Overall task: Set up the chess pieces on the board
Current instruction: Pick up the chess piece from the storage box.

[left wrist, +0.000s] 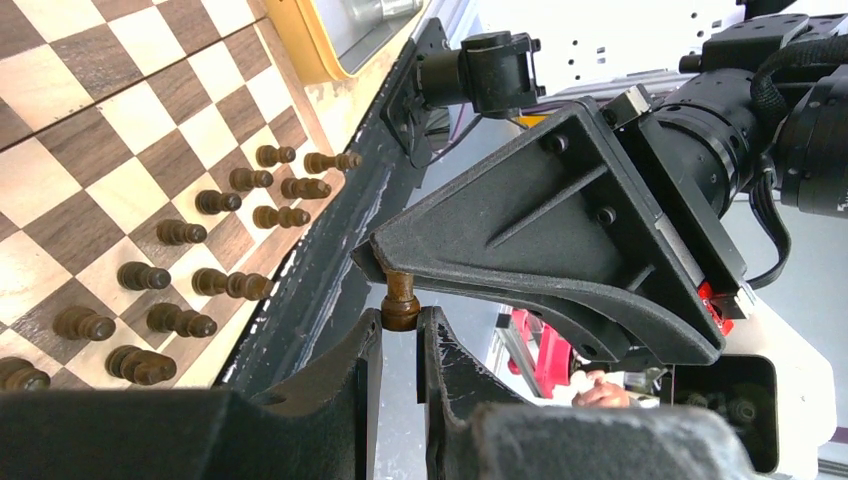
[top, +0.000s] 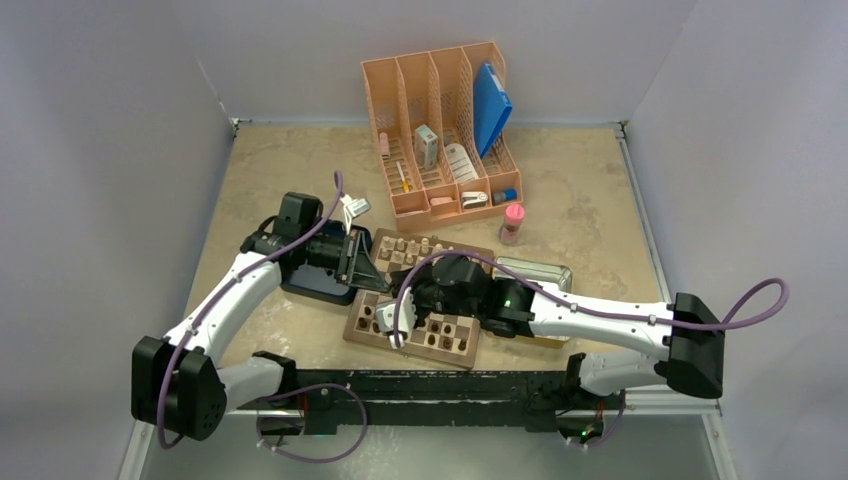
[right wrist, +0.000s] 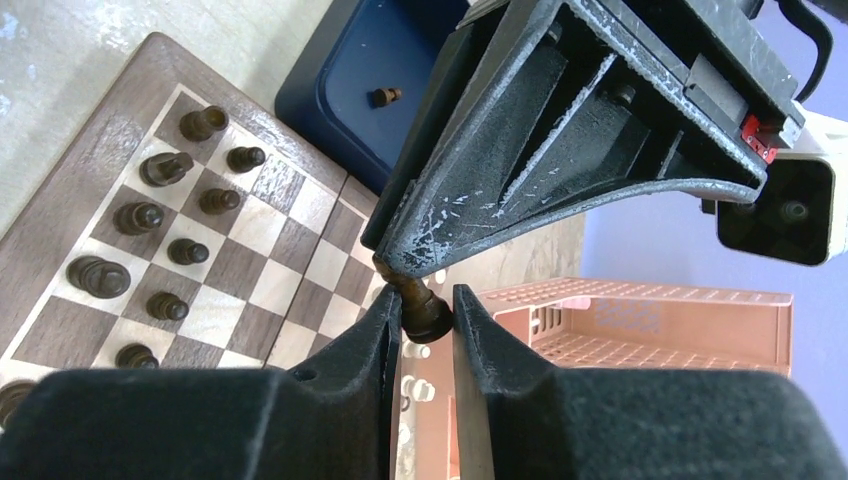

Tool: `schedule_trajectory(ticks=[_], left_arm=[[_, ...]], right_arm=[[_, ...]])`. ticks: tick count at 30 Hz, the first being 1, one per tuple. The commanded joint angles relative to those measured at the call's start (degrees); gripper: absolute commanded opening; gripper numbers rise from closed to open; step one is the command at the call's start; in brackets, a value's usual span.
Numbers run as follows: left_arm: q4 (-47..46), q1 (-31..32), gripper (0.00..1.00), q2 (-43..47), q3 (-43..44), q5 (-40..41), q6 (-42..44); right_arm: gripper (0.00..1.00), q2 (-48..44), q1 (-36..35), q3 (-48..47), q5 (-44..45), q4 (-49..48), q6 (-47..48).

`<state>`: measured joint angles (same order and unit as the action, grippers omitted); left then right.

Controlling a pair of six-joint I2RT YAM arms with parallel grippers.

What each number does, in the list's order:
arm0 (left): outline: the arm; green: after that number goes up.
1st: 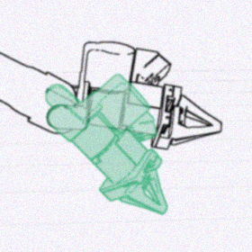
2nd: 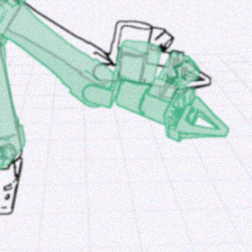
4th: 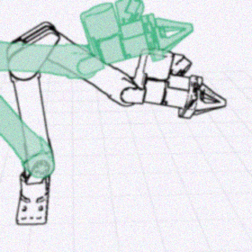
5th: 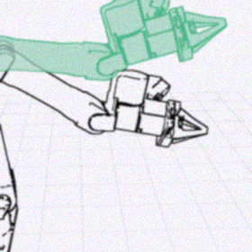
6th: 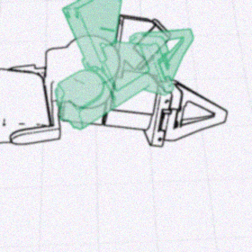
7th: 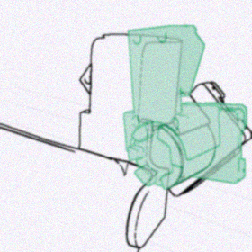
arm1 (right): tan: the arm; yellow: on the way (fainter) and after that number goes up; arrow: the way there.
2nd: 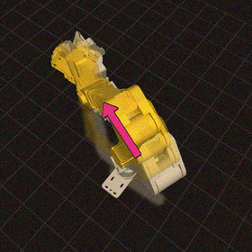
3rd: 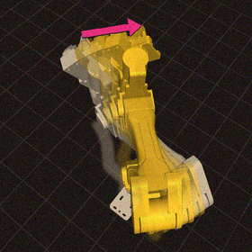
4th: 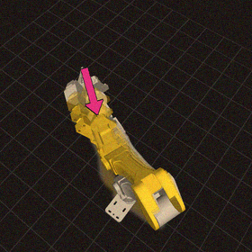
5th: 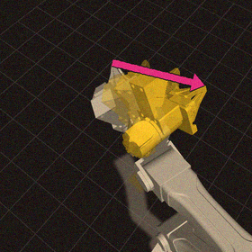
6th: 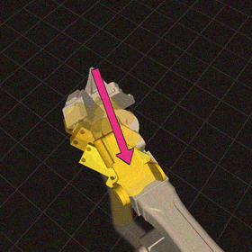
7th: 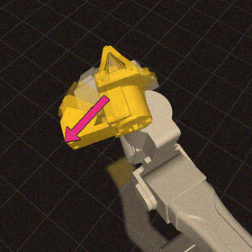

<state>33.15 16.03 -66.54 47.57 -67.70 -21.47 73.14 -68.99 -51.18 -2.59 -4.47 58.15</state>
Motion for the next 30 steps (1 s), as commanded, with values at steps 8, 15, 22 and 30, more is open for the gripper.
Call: schedule_trajectory(ticks=[8, 15, 22, 30], left_arm=[[-1.4, 0.2, 0.34, 5.7, 8.3, 12.1, -1.3], [-3.5, 0.1, 0.42, 12.7, 8.5, 19.7, -5.9], [-2.0, 0.1, 0.44, 15.7, 9.8, 21.4, -5.9], [3.4, 0.2, 0.43, 14.1, 11.0, 21.1, -0.8]], right_arm=[[0.0, -1.6, -0.5, 4.7, -3.7, -13.7, -15.9], [0.0, -1.2, -0.4, 6.2, -1.8, -22.5, -38.7], [0.0, 1.7, -0.4, 5.3, 2.4, -27.4, -56.9], [0.0, 0.8, -0.1, 8.3, 6.6, -35.5, -69.8]])
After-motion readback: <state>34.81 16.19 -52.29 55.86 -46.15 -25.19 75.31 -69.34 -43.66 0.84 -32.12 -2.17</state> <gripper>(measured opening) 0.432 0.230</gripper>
